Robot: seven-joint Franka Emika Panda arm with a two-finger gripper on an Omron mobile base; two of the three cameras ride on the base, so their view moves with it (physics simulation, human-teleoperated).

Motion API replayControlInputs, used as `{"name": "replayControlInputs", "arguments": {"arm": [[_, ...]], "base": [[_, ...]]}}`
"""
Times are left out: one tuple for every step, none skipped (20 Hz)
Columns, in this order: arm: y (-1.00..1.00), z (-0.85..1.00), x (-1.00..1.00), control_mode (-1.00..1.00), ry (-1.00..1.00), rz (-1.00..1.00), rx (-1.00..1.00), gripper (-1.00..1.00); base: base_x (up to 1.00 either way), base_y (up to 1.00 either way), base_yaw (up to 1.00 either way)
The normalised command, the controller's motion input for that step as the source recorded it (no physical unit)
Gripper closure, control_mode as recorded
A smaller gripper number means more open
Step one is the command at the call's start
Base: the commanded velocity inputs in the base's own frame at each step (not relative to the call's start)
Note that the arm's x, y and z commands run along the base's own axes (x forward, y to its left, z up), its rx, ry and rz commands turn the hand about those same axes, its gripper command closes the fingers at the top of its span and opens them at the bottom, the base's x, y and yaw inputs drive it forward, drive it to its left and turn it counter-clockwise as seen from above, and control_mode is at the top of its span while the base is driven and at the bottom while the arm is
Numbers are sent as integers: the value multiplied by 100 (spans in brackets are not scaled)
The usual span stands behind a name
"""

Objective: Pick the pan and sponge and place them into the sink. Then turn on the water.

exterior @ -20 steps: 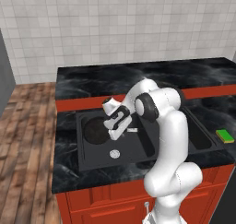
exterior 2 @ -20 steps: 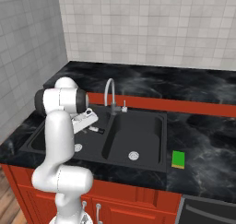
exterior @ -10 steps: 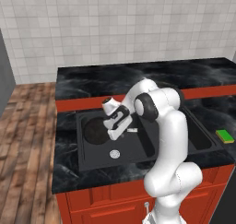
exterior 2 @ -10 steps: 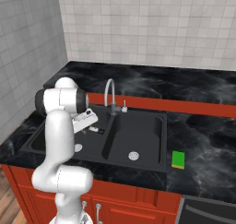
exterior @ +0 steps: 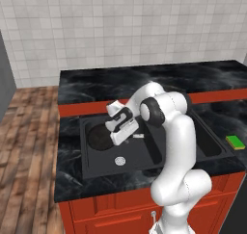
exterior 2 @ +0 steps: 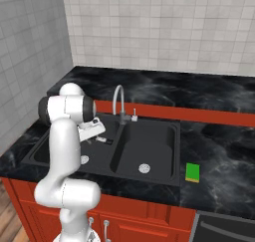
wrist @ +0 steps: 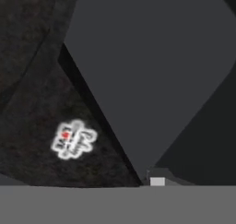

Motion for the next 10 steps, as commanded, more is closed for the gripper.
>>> {"name": "replayControlInputs", "arguments": {"arm": [[61, 0, -27, -100, -7, -13, 5, 100], [61, 0, -29, -100, -7, -13, 5, 100], [67, 0, -37, -100, -9, -13, 5, 100], [68, 0, -39, -100, -9, -13, 5, 100], [71, 0, -43, -100, -11, -13, 4, 100], [71, 0, -43, -100, -11, -13, 3, 100], [70, 0, -41, -100, -11, -13, 2, 100], [70, 0, -44, -100, -12, -13, 2, 100], [72, 1, -48, -100, -12, -13, 2, 100], [74, 1, -51, -100, -12, -13, 2, 100]], "base": [[0, 0, 0], [0, 0, 0], [0, 0, 0], [0, 0, 0], [0, 0, 0], [0, 0, 0], [0, 0, 0], [0, 0, 0], [0, 0, 0], [0, 0, 0]]}}
